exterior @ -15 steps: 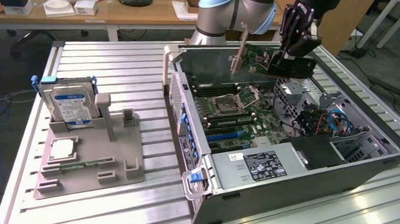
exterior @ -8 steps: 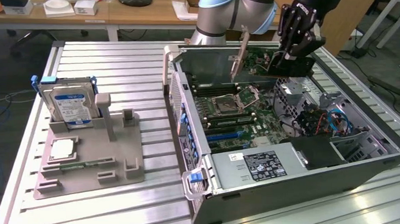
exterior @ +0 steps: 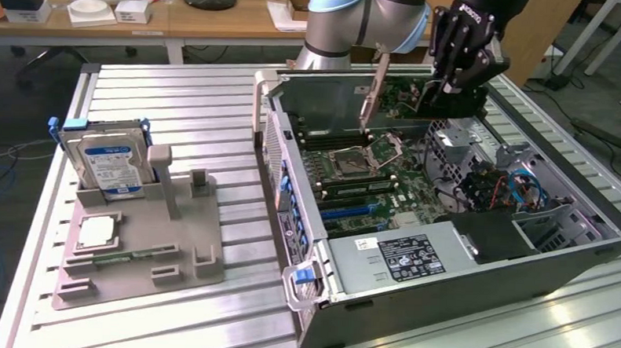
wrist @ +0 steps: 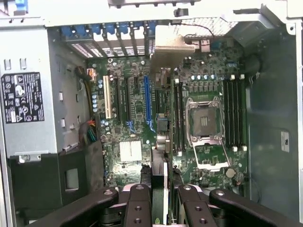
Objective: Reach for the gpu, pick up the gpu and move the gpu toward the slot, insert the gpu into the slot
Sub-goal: 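Insert the gpu into the slot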
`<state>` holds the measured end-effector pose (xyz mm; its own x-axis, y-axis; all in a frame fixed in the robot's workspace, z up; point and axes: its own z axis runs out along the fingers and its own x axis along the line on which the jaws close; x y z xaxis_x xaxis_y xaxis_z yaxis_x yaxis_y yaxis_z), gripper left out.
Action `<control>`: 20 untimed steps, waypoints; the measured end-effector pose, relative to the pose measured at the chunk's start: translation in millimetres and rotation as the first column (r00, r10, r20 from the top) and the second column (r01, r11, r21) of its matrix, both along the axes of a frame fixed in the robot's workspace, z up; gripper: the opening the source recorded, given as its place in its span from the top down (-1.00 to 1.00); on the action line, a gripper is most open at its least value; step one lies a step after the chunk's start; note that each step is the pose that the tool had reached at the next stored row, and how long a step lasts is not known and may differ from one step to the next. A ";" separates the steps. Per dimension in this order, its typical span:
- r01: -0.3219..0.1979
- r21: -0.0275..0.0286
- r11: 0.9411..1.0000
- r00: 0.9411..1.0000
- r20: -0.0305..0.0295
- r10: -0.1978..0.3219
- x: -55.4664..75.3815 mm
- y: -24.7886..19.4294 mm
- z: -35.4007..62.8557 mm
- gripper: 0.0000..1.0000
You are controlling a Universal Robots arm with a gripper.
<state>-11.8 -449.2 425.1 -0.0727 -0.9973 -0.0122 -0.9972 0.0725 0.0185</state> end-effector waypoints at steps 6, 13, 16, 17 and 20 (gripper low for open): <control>-0.003 0.000 1.000 1.000 0.000 0.003 0.0 0.0 0.0 0.47; -0.003 0.000 1.000 1.000 0.000 0.003 -2.0 0.4 -0.4 0.47; -0.012 -0.001 1.000 1.000 0.000 0.012 -2.2 1.9 -1.1 0.47; -0.017 -0.001 1.000 1.000 0.000 0.017 -2.3 2.2 -1.9 0.47; -0.037 0.004 0.999 0.999 0.000 0.037 -2.3 2.7 -5.5 0.47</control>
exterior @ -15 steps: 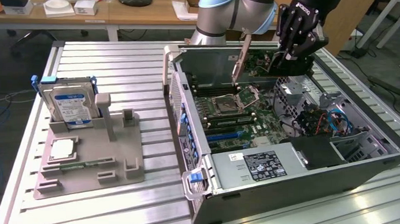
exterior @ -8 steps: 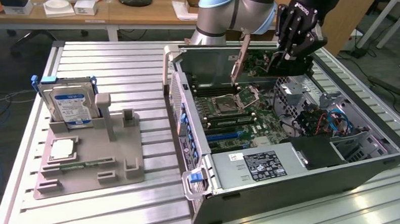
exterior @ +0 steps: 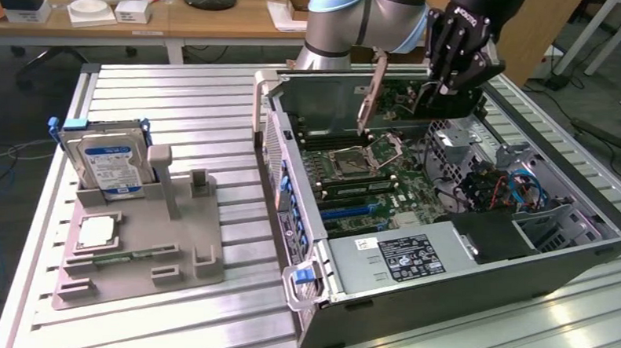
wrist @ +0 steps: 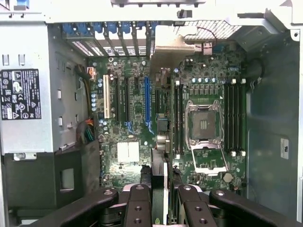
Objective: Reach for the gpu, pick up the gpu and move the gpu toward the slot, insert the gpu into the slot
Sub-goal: 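Insert the gpu into the slot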
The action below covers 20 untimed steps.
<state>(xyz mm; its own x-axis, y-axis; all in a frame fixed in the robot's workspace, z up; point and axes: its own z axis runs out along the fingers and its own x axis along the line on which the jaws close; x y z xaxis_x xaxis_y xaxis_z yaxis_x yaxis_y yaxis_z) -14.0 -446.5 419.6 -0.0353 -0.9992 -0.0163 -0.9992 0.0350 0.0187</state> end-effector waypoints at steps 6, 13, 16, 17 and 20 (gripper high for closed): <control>-0.044 -0.001 0.999 0.999 0.000 0.044 -1.2 0.5 -6.4 0.47; -0.044 0.000 0.999 0.999 0.006 0.044 -13.8 0.5 -15.7 0.47; -0.044 0.000 0.999 0.999 0.008 0.044 -14.7 0.6 -21.0 0.47; -0.044 0.000 0.999 0.999 0.009 0.044 -15.3 0.9 -22.6 0.47; -0.044 -0.002 0.999 0.999 0.013 0.044 -17.6 2.0 -27.0 0.47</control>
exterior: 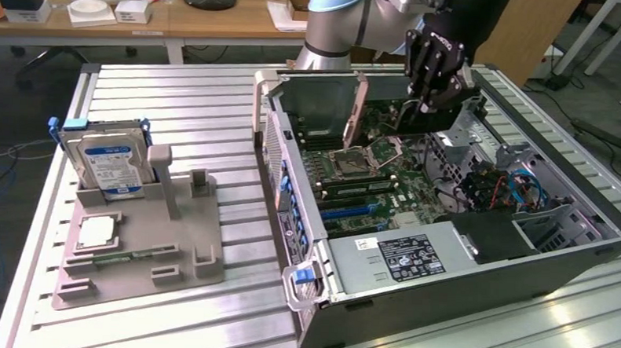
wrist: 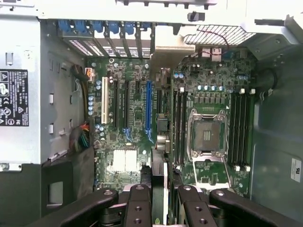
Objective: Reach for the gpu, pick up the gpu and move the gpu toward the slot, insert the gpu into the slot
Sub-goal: 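Insert the gpu into the slot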
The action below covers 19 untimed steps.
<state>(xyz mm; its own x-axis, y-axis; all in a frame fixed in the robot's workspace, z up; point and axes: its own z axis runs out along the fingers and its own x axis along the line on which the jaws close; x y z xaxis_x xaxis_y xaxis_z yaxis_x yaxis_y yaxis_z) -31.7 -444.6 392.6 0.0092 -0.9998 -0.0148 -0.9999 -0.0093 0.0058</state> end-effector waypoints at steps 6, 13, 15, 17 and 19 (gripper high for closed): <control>0.009 -0.007 1.000 1.000 0.010 -0.009 -2.8 0.5 -7.7 0.47; 0.052 -0.008 0.999 0.999 0.011 -0.052 -8.8 0.6 -14.6 0.47; 0.052 -0.008 0.999 0.999 0.011 -0.052 -12.1 0.6 -17.5 0.47; 0.052 -0.008 0.999 0.999 0.011 -0.052 -14.5 0.6 -19.8 0.47; 0.052 -0.008 0.999 0.999 0.011 -0.052 -15.8 0.6 -21.9 0.47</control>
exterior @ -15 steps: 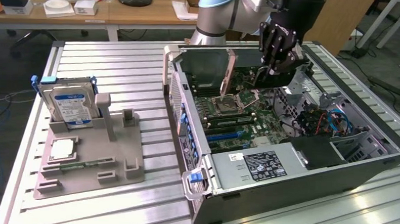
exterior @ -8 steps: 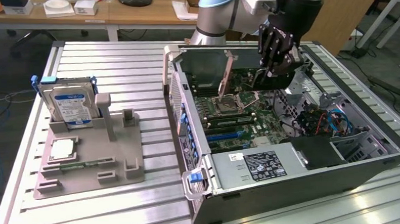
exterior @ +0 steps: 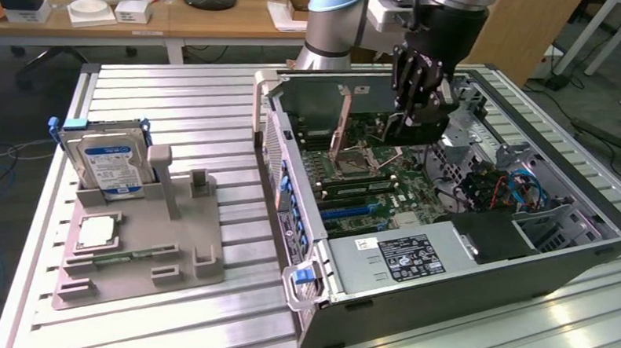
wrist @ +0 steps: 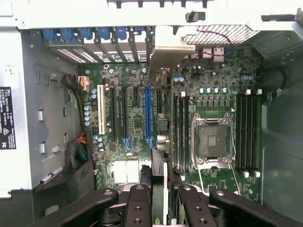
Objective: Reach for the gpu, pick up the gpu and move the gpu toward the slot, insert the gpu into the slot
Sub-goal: 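Insert the gpu into the slot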
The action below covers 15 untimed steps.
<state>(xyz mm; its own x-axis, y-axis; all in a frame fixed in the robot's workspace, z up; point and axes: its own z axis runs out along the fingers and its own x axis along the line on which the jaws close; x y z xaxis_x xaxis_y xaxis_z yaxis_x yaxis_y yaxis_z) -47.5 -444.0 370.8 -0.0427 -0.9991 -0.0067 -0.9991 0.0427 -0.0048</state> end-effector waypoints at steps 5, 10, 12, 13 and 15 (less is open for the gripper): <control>0.000 0.000 1.000 1.000 0.000 0.000 -4.8 0.0 -5.6 0.47; 0.000 0.000 1.000 1.000 0.000 0.000 -10.0 0.0 -10.4 0.47; 0.000 0.000 1.000 1.000 0.000 0.000 -13.7 0.0 -11.9 0.47; 0.000 0.000 1.000 1.000 0.000 0.000 -15.2 0.0 -12.6 0.47; 0.000 0.000 1.000 1.000 0.000 0.000 -16.9 0.0 -15.4 0.47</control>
<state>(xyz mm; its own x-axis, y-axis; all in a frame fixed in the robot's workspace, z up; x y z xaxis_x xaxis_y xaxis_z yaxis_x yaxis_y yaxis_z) -64.4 -443.9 355.4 -0.0427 -0.9991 -0.0069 -0.9991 0.0427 -0.0048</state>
